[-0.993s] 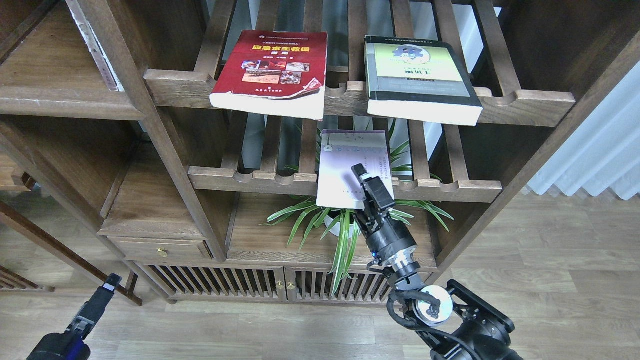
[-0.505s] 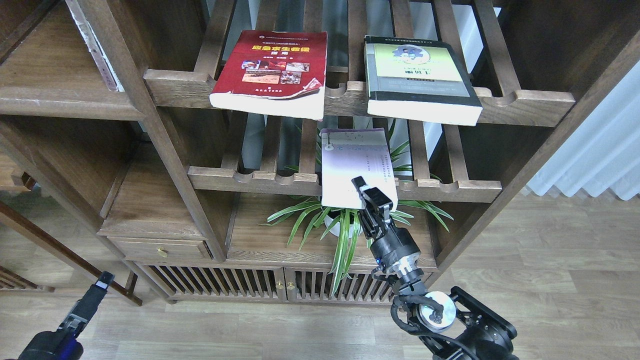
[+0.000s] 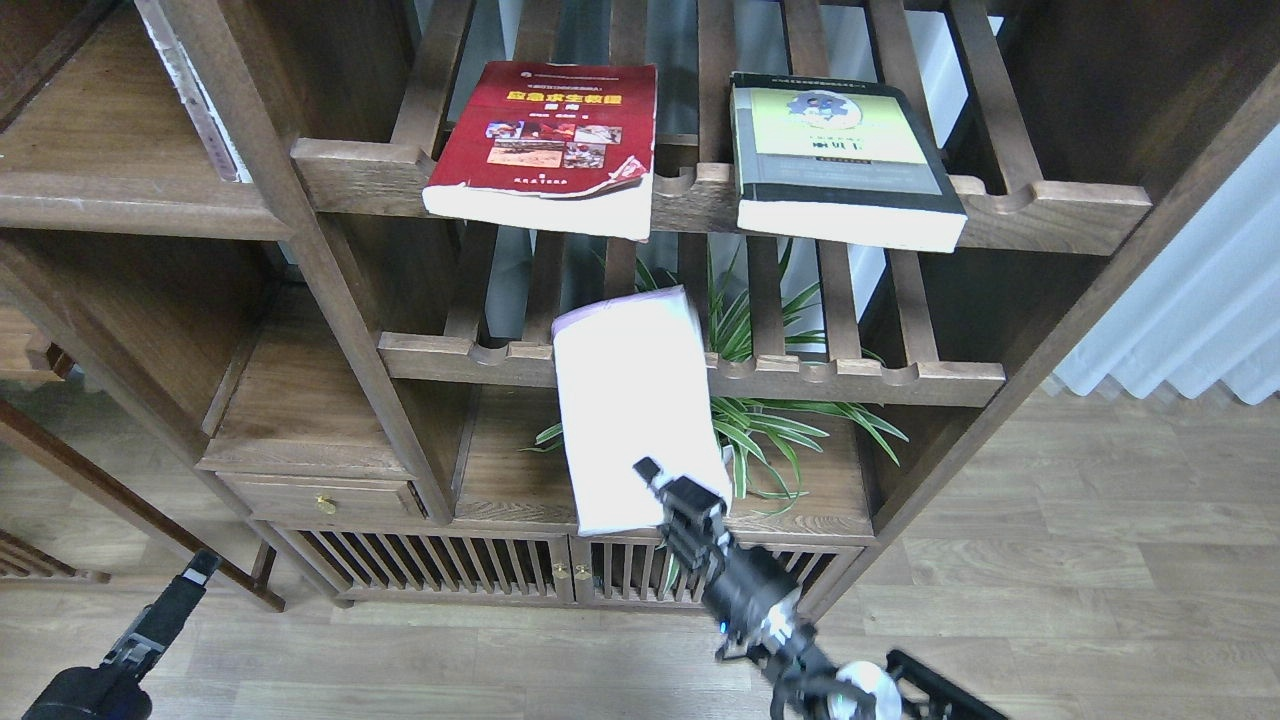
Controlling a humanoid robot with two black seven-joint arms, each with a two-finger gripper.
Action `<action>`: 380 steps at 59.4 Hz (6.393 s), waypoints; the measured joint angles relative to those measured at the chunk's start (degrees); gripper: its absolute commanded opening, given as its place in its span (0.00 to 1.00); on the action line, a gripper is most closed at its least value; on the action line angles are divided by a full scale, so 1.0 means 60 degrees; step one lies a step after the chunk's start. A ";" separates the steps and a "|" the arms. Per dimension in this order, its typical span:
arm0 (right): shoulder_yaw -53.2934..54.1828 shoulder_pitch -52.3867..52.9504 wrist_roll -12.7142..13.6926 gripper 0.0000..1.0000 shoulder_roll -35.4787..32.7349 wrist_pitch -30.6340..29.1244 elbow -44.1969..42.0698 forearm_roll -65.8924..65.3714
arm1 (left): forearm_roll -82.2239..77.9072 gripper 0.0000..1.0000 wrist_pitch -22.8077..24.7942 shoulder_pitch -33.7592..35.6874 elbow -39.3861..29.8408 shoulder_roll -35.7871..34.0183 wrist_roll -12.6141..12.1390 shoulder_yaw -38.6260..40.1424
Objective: Organize books on shelf
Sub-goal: 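Pull the white booklet down off the shelf with the right gripper, then grasp the white booklet with the left gripper from the right gripper, then carry the white booklet with the left gripper to the side bookshelf, then reach the right gripper up to the white-green book on the upper shelf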
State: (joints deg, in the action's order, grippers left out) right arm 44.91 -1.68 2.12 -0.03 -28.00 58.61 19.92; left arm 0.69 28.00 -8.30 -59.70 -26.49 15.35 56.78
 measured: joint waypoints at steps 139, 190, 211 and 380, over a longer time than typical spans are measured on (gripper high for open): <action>-0.0719 -0.1073 0.2180 1.00 -0.0001 -0.0001 -0.0263 -0.1542 | 0.1460 0.04 -0.0018 0.0437 -0.0554 0.2307 0.0024 -0.3141; -0.0561 -0.1082 0.2151 1.00 0.0004 -0.0001 -0.1185 -0.1606 | 0.1357 0.05 0.0001 -0.2507 -0.4332 -0.2459 -0.2245 0.7385; -0.0486 -0.1079 0.2152 1.00 0.0005 -0.0001 -0.1228 -0.1577 | -0.0617 0.06 -0.0002 -0.0051 -0.4254 -0.3658 -0.2375 0.9578; 0.2436 -0.1439 0.0232 0.95 0.0007 -0.0002 0.4224 -0.2280 | -0.3023 0.98 0.0000 -0.0080 -0.3174 0.1125 -0.2924 0.7398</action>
State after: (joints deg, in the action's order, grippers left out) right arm 59.53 -10.32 3.51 0.01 -28.01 83.95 6.24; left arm -17.45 28.00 -8.79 -78.75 -19.74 -2.20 101.18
